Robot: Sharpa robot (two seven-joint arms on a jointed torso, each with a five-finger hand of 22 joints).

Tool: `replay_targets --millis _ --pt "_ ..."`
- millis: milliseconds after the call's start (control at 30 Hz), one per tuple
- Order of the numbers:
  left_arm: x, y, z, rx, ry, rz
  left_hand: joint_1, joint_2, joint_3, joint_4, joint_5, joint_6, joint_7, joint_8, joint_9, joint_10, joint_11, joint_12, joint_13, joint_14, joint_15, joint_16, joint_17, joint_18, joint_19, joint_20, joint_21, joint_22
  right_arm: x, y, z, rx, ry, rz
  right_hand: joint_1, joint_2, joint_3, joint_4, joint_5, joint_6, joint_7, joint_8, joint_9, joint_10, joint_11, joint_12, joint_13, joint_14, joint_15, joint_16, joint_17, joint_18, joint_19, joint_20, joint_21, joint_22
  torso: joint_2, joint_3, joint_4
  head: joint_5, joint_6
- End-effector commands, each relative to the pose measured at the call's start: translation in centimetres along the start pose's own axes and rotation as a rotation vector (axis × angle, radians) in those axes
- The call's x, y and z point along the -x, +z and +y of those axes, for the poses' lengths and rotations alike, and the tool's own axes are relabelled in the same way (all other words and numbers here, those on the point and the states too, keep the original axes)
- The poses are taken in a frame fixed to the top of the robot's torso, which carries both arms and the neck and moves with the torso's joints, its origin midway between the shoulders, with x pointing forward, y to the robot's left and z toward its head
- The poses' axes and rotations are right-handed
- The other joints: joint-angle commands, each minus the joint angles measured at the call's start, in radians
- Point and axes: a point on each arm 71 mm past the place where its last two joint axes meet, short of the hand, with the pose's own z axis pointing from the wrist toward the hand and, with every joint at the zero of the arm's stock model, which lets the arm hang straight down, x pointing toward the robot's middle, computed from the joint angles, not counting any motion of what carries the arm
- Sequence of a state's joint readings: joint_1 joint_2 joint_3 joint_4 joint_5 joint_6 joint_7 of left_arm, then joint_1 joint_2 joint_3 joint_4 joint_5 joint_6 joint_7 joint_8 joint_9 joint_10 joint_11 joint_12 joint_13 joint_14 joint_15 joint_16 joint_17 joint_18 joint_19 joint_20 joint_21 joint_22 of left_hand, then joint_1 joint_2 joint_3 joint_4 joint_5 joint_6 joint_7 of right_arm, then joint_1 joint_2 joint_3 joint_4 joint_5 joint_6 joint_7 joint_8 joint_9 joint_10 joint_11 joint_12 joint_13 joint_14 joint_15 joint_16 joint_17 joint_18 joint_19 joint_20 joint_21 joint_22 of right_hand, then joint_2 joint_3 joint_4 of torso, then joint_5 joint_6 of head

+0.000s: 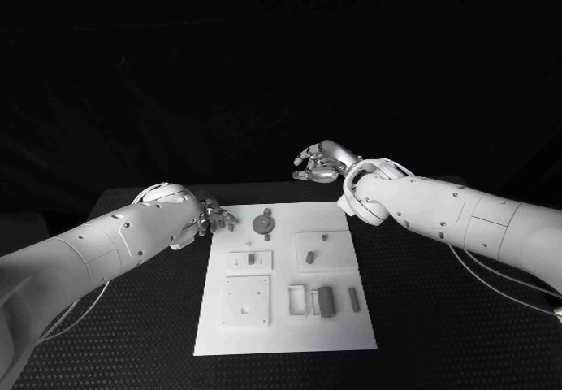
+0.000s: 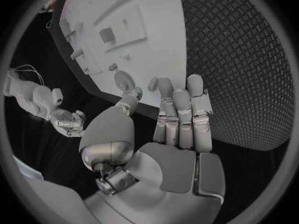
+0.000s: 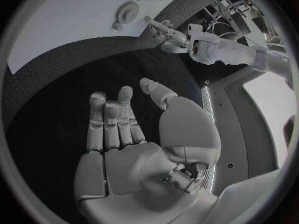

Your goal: Assemble the parts on the task board

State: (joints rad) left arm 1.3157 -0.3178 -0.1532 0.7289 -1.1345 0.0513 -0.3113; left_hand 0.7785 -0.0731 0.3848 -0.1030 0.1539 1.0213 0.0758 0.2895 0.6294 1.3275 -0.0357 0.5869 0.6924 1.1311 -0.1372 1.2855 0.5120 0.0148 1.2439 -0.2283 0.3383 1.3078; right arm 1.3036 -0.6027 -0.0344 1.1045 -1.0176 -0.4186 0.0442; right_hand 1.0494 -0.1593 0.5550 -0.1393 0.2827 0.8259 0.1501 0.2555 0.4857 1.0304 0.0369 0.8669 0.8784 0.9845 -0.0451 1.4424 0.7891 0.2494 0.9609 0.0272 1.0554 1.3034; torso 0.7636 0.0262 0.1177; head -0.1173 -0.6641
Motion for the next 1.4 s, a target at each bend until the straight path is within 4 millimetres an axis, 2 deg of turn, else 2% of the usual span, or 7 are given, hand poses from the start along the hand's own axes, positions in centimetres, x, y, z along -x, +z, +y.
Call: replay_targets --millis 33,500,1067,1300,1400 --pt "-0.12 0.06 -0.33 -0.011 -0.007 0.022 0.001 0.009 0.000 -0.009 0.002 -0.004 0.001 -0.005 0.001 -0.009 0.000 0.004 0.002 -0.004 -0.004 0.005 -0.002 -0.002 -0.002 -0.004 0.004 0.025 -0.18 0.01 0.18 0.007 0.002 0.012 -0.003 0.006 0.000 -0.003 0.004 0.015 0.024 -0.004 -0.002 -0.091 0.026 0.003 -0.002 -0.006 0.002 -0.004 -0.001 0.012 -0.006 0.000 -0.004 0.001 0.001 0.0005 -0.0006 -0.001 0.001" --pt "0.07 0.29 -0.13 -0.005 -0.030 0.019 0.003 0.012 0.008 -0.031 -0.002 -0.017 0.007 -0.014 0.000 -0.024 0.006 0.005 0.005 -0.016 0.002 0.004 -0.011 -0.006 -0.015 -0.003 0.006 0.024 -0.24 -0.05 0.33 0.011 0.004 0.014 -0.003 0.006 0.000 -0.004 0.004 0.015 0.024 -0.004 -0.002 -0.091 0.026 0.003 -0.002 -0.006 0.002 -0.004 -0.001 0.012 -0.006 0.000 -0.004 0.002 0.001 0.0008 -0.0004 -0.009 -0.002" --pt "-0.08 0.56 0.09 0.006 -0.033 0.035 0.018 0.041 0.022 -0.074 -0.002 -0.013 0.007 -0.014 0.002 -0.025 0.006 0.010 0.008 -0.015 0.002 0.010 -0.020 -0.006 -0.016 -0.002 0.014 0.024 -0.35 -0.07 0.55 0.015 0.006 0.016 -0.003 0.006 0.000 -0.004 0.004 0.015 0.024 -0.004 -0.002 -0.091 0.026 0.003 -0.002 -0.006 0.002 -0.004 -0.001 0.012 -0.006 0.000 -0.004 0.002 0.000 0.0002 0.0000 -0.010 -0.006" --pt "-0.36 0.61 -0.09 0.002 -0.042 0.041 0.019 0.045 0.024 -0.085 -0.003 -0.011 0.007 -0.013 0.003 -0.026 0.006 0.010 0.008 -0.015 0.002 0.011 -0.022 -0.007 -0.017 -0.002 0.016 0.024 -0.37 -0.06 0.58 0.015 0.006 0.016 -0.003 0.006 0.000 -0.004 0.004 0.015 0.024 -0.004 -0.002 -0.091 0.026 0.003 -0.002 -0.006 0.002 -0.004 -0.001 0.012 -0.006 0.000 -0.004 0.002 0.000 0.0001 -0.0001 -0.012 -0.004" --pt "-0.38 0.62 -0.20 -0.001 -0.047 0.039 0.018 0.045 0.025 -0.088 -0.003 -0.012 0.007 -0.014 0.003 -0.026 0.006 0.010 0.008 -0.015 0.002 0.011 -0.023 -0.007 -0.017 -0.002 0.016 0.024 -0.38 -0.06 0.59 0.016 0.006 0.016 -0.003 0.006 0.000 -0.004 0.004 0.015 0.024 -0.004 -0.002 -0.091 0.026 0.003 -0.002 -0.006 0.002 -0.004 -0.001 0.012 -0.006 0.000 -0.004 0.002 -0.001 0.0002 0.0004 -0.009 0.001"
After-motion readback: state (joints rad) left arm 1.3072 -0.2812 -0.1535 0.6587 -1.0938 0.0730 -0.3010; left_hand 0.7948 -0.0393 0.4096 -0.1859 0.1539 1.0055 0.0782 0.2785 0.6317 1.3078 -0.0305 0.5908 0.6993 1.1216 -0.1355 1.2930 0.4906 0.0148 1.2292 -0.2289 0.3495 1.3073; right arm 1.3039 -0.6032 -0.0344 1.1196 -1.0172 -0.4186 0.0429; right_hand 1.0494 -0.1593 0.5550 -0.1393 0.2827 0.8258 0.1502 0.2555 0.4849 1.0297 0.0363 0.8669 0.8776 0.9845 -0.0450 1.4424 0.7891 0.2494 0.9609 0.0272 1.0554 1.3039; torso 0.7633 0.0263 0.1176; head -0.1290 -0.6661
